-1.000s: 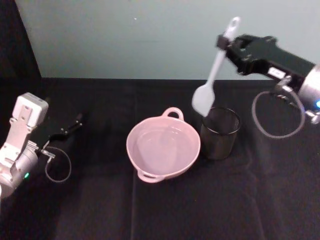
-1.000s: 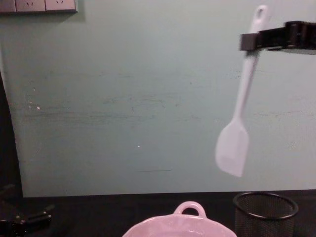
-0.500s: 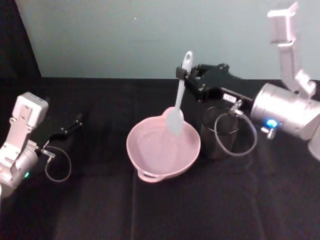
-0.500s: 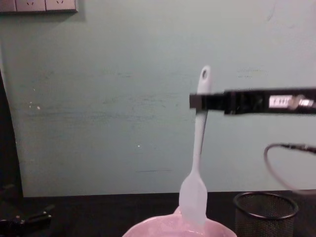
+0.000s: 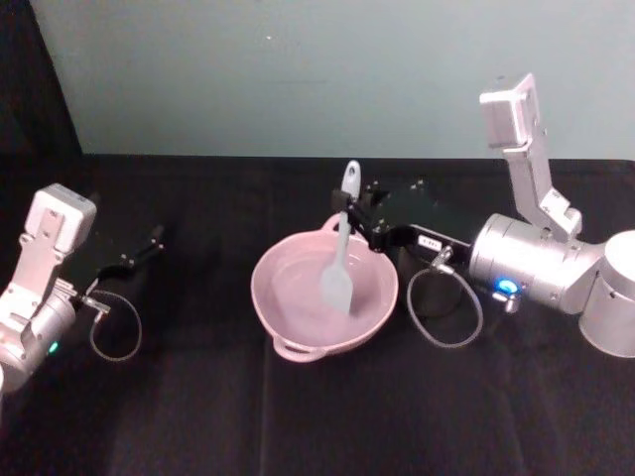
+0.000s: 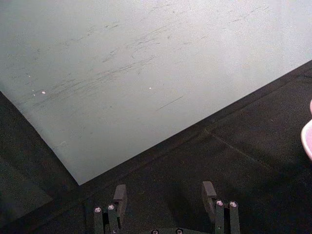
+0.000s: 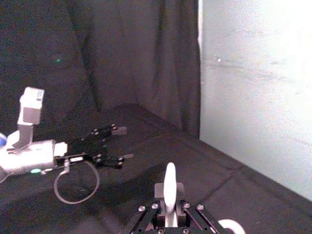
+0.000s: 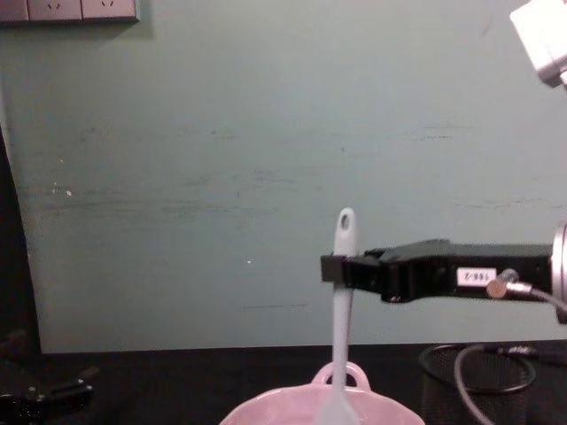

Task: Use the one hand to pick up the spoon and stir the clear water in the bowl.

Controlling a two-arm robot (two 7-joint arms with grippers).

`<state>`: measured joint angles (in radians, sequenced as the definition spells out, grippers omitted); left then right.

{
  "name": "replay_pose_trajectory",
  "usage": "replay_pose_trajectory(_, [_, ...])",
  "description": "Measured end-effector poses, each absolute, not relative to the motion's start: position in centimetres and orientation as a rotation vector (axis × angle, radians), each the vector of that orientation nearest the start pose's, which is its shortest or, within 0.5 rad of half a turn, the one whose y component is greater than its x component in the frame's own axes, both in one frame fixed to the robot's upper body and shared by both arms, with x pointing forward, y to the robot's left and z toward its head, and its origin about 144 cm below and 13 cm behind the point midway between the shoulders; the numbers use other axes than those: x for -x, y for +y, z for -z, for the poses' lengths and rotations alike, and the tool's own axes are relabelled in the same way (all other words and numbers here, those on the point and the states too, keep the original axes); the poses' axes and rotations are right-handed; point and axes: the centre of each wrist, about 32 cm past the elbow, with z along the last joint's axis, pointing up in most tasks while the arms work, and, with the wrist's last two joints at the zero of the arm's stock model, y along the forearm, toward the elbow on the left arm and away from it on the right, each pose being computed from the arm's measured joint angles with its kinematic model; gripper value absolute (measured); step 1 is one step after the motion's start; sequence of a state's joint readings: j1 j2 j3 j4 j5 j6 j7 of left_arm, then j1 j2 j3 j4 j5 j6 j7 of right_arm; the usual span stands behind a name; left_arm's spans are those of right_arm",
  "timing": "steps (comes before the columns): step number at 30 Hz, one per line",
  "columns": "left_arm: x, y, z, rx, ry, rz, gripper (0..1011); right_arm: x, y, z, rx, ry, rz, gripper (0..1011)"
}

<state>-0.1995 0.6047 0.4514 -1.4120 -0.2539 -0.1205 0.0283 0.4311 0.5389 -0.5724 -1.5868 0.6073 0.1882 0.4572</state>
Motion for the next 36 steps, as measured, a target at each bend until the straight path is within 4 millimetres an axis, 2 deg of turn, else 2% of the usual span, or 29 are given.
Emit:
replay_pose_trajectory(11, [-48.9,31.0,-114.0,-0.304,-0.285,-1.248,1011,-52.3,-19.9,-122.4,0.1,0.056,0.575,120])
replay_pose_trajectory(25, [-48.9,31.0,-114.0,-0.304,-0.285,-1.248,1011,-54.5,-16.4,-120.7,0.022,0.01,0.66,120])
replay_pose_trajectory(31, [-48.9,31.0,-114.0,-0.304,-0.285,-1.248,1011,-55.6,-16.0,-120.4,0.042,-0.04,0.728,119])
replay_pose_trajectory(36, [-48.9,31.0,-114.0,-0.305,-0.285,-1.248,1011,-56.1,-16.4,-120.4,0.061,-0.086,0.781,119])
